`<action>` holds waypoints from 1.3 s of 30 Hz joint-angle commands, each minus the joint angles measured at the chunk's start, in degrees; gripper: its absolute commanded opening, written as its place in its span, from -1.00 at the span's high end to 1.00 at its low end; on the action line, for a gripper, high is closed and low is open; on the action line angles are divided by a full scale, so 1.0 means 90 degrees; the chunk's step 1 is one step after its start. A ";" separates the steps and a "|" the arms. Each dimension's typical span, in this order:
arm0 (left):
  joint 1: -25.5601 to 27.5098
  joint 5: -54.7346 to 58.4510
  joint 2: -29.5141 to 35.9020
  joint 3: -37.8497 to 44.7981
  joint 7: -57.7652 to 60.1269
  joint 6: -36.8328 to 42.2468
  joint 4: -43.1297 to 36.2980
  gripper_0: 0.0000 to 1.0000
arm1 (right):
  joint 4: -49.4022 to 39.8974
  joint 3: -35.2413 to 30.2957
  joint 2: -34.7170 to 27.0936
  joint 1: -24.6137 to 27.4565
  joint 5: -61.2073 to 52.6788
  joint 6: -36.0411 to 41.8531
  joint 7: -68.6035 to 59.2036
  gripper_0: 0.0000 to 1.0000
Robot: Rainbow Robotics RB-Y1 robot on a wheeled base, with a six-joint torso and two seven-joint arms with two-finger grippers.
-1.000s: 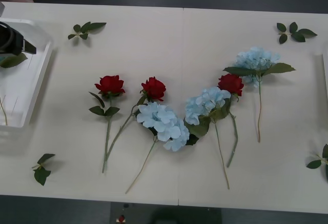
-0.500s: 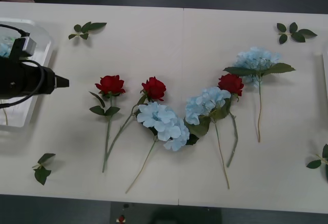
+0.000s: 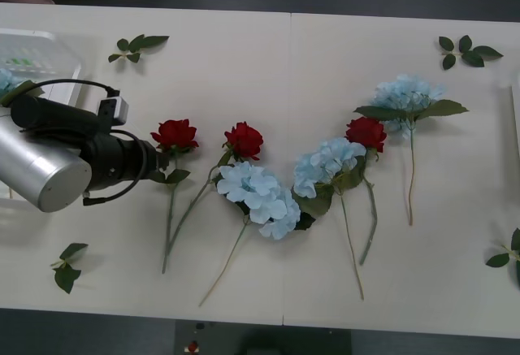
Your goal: Put the red flowers into the right box and the blue flowers into the left box
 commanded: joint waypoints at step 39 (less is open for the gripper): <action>-0.1972 -0.1174 -0.1435 -0.1579 0.0512 -0.0392 0.3016 -1.00 | -0.4144 -0.0344 0.3154 0.1349 -0.0550 0.1596 0.1264 -0.62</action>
